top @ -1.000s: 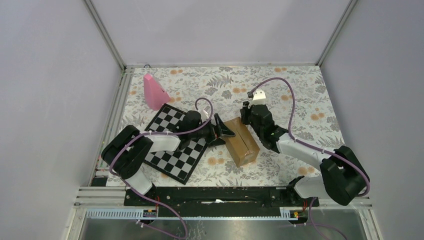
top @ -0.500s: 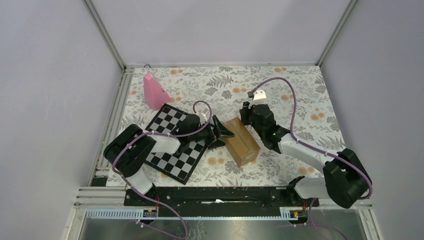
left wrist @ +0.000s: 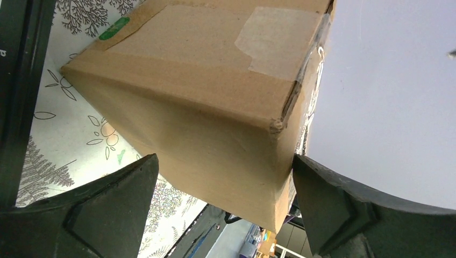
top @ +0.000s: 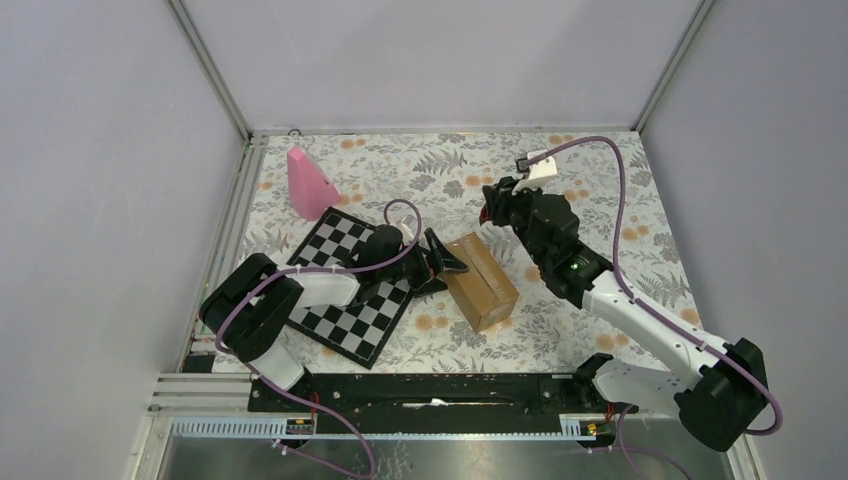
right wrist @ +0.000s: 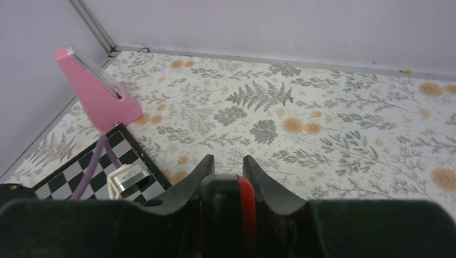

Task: Unpack the express box
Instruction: Cut the express box at the center of the board.

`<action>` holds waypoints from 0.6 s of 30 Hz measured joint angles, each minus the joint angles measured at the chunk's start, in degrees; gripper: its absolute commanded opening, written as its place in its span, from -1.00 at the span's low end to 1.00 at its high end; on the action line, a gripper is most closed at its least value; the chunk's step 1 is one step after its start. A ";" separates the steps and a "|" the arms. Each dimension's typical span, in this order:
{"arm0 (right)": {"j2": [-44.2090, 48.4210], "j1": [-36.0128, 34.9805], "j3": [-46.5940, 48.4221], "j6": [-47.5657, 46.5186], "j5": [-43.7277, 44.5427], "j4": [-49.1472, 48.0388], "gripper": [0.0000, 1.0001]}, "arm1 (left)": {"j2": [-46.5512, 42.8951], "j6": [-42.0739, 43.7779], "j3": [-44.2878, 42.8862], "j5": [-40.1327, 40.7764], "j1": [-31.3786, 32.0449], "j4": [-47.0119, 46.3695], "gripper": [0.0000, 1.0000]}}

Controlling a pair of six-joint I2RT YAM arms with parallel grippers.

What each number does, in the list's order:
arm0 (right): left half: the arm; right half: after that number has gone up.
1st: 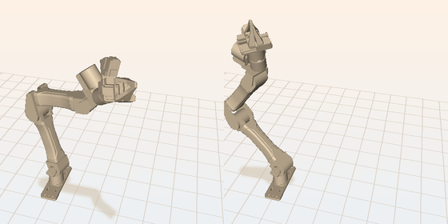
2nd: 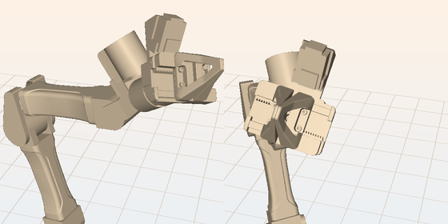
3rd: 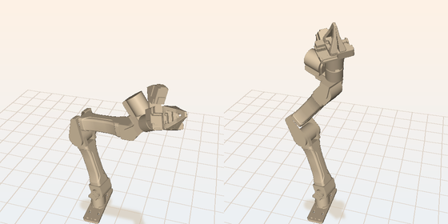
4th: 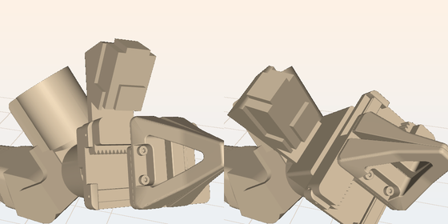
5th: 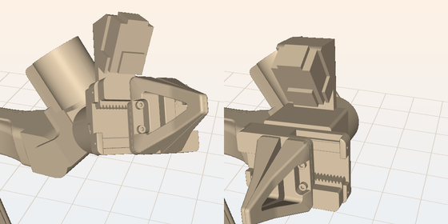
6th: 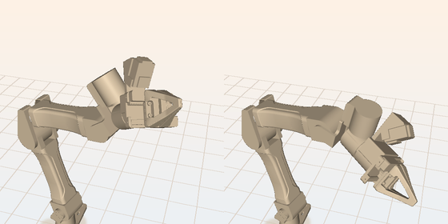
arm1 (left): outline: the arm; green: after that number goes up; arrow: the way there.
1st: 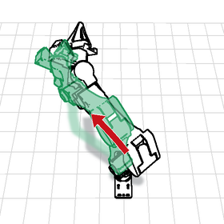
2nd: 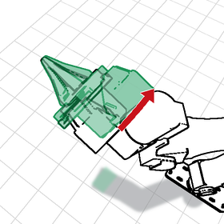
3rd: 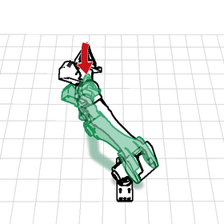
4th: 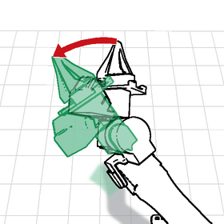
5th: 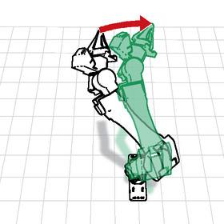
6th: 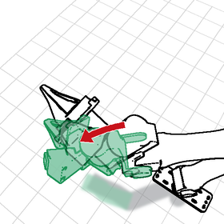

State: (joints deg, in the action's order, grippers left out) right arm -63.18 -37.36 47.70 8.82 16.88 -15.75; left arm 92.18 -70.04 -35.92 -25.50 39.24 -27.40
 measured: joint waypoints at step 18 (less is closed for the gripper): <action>-7.19 -5.51 -2.16 -2.25 -1.27 -8.15 -1.00 | -0.22 0.13 -1.33 0.87 0.28 2.91 0.98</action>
State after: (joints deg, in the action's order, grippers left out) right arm -70.37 -42.87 45.54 6.57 15.62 -23.90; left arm 91.96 -69.91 -37.26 -24.62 39.53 -24.49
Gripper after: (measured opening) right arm 0.304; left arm 0.989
